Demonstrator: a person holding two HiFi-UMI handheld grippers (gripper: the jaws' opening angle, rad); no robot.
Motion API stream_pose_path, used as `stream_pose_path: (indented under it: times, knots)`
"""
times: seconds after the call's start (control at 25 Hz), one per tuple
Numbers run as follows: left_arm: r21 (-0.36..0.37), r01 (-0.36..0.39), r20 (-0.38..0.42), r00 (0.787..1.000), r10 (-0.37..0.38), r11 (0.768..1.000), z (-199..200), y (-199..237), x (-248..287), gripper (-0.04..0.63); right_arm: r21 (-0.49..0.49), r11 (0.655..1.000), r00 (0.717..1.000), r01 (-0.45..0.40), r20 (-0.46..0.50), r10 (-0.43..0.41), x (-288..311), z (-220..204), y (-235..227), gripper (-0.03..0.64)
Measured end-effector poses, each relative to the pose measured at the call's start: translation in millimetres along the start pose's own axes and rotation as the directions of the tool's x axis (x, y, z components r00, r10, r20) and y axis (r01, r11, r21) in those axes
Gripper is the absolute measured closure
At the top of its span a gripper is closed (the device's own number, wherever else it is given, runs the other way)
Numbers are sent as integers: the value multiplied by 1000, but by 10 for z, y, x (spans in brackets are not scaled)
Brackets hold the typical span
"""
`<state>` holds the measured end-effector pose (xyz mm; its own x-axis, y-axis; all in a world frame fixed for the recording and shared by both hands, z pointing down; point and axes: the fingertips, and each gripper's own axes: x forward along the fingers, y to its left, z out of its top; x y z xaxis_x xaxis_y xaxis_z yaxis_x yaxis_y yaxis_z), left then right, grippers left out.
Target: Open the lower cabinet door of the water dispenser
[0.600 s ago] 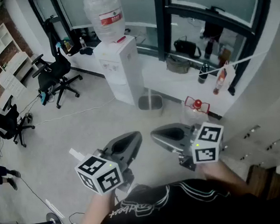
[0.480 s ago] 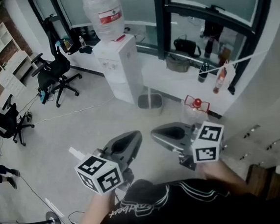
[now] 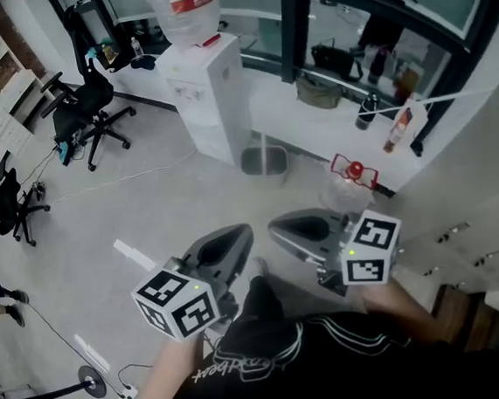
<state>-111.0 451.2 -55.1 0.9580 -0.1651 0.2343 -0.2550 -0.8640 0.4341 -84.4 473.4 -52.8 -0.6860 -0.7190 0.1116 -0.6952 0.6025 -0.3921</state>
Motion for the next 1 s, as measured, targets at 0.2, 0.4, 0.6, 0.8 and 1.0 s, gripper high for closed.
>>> stream_pose_path:
  times: [0.2,0.4,0.6,0.8,1.0]
  knots:
    - [-21,11,-35,999,-12,1000,34,522,345,595,48,999,999,25,-24,-24,296,-8,-535,603]
    - [-59,10,-84,996,-15,998,166,1244,730,595,97,993,996,65,-60,-59,674,51,-1232,603]
    - [-97,-2,-118,993,-10,995,321,2021,1001,595,111,988,991,111,-93,-101,1148,140,-1872,603]
    - [-120,1,-196,980,-24,993,335,2596,1216,595,82,985,978,151,-160,-137,1590,66,-2302,603]
    - [-168,-11,-238,971,-29,986,109,2948,1491,595,112,976,966,186,-202,-160,1739,-170,-2733,603]
